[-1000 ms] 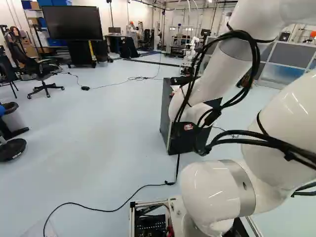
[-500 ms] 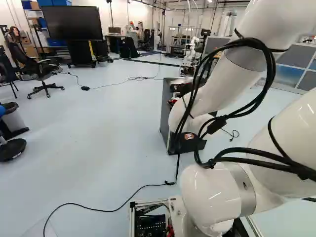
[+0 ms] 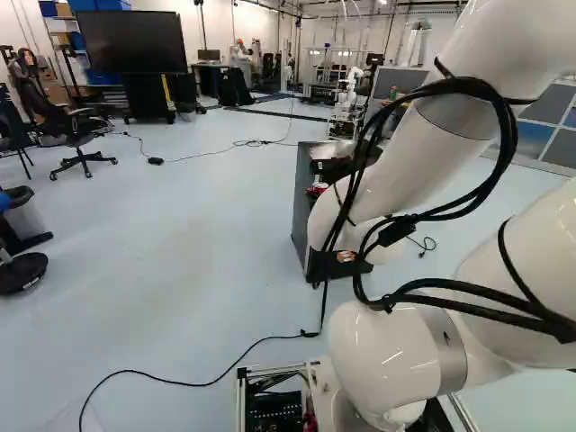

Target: Grab a drink from the fridge

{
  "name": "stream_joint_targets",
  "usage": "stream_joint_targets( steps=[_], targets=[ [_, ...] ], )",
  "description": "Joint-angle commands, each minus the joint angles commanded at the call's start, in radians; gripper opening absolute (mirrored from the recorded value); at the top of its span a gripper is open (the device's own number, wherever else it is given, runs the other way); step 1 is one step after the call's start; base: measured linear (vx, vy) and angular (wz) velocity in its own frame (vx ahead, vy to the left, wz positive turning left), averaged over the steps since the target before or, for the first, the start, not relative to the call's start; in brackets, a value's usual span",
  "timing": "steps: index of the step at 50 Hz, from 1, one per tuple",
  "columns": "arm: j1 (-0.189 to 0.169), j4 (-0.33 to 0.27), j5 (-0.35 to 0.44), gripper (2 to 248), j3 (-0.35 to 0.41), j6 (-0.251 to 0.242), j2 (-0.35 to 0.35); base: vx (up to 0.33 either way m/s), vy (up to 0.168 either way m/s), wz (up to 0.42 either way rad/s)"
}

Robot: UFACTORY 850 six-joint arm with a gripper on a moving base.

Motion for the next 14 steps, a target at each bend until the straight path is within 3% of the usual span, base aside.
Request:
stream_joint_targets(
  steps=[14],
  targets=[
    [0.0, 0.0, 0.0, 98, 0.0, 0.0, 0.0, 0.0, 0.0, 0.0]
  ],
)
